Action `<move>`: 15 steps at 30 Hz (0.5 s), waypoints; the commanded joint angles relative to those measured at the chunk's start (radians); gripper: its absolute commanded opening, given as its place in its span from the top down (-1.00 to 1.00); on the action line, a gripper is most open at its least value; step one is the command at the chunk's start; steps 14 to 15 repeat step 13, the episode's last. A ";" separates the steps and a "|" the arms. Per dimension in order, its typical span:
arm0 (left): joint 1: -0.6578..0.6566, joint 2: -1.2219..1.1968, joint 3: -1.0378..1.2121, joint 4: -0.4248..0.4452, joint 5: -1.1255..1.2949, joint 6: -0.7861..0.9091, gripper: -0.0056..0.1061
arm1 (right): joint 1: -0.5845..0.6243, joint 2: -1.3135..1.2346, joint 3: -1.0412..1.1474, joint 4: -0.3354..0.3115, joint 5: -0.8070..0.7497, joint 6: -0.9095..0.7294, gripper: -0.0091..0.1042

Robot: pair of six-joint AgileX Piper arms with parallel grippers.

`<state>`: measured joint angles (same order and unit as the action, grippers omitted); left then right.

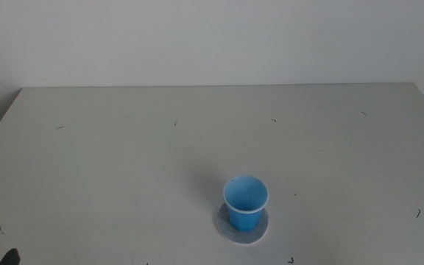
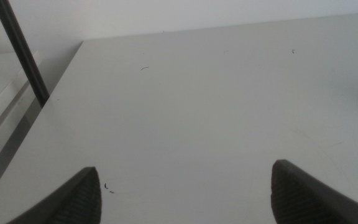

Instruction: Place an empty cup on a cup mat.

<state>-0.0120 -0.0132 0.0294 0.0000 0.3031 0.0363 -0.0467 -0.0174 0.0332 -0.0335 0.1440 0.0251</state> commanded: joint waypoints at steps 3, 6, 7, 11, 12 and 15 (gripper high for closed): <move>0.001 -0.014 0.000 -0.010 -0.079 -0.014 -0.99 | 0.002 -0.019 -0.012 -0.009 -0.078 -0.008 -0.82; 0.001 -0.015 -0.002 -0.010 -0.010 -0.014 -0.99 | 0.002 -0.019 -0.012 -0.009 -0.078 -0.008 -0.82; 0.001 -0.015 -0.002 -0.010 -0.008 -0.014 -0.99 | 0.002 -0.019 -0.012 -0.009 -0.078 -0.008 -0.82; 0.001 -0.015 -0.002 -0.010 -0.008 -0.014 -0.99 | 0.002 -0.019 -0.012 -0.009 -0.078 -0.008 -0.82; 0.001 -0.015 -0.002 -0.010 -0.009 -0.014 -0.99 | 0.002 -0.019 -0.012 -0.009 -0.078 -0.008 -0.82; 0.001 -0.015 -0.002 -0.010 -0.009 -0.014 -0.99 | 0.002 -0.019 -0.012 -0.009 -0.078 -0.008 -0.82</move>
